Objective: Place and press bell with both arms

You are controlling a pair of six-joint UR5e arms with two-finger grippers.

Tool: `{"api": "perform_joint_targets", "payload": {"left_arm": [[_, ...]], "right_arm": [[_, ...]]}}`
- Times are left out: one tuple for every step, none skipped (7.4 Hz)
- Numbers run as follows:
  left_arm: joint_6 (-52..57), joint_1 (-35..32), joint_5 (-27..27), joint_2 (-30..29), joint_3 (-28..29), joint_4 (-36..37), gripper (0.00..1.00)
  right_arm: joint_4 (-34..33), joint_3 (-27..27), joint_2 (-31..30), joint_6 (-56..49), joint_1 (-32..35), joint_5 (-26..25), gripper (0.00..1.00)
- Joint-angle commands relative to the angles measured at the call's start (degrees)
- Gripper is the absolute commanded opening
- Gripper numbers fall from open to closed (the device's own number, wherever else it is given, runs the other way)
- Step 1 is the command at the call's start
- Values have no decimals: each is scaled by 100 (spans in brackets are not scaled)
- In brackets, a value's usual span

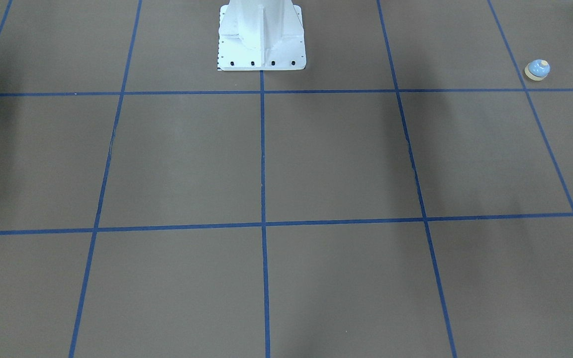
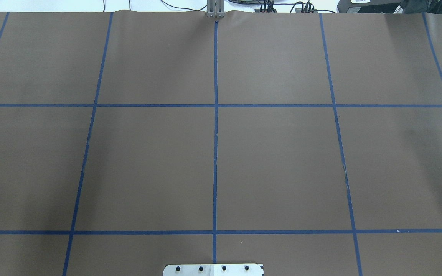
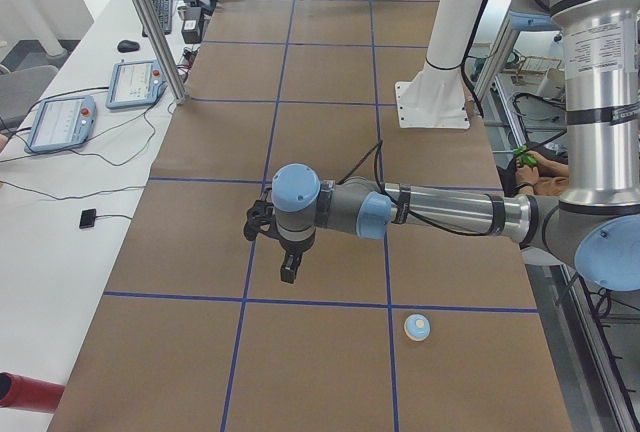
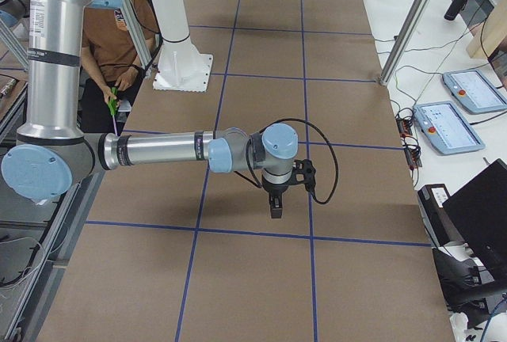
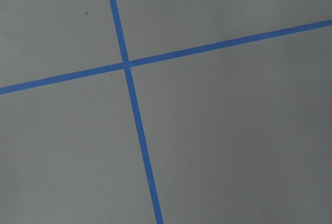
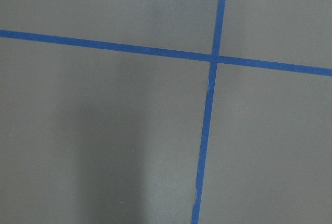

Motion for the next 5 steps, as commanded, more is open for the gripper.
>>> {"api": "perform_joint_targets", "payload": {"left_arm": [[-54,264,26,138,143,-10,100],[-107,432,27,190,308,33,100],[-264,712,70,252,571,-27,100],[-265,1098,245,496,678,-54,100],[-283,1163,255,864,679,-419,100]], "right_arm": [[2,-46,9,18,0,263,100],[2,-46,18,18,0,264,100],[2,-46,53,18,-9,255,100],[2,-55,62,9,-17,273,100],[2,-98,105,0,-70,264,100]]}}
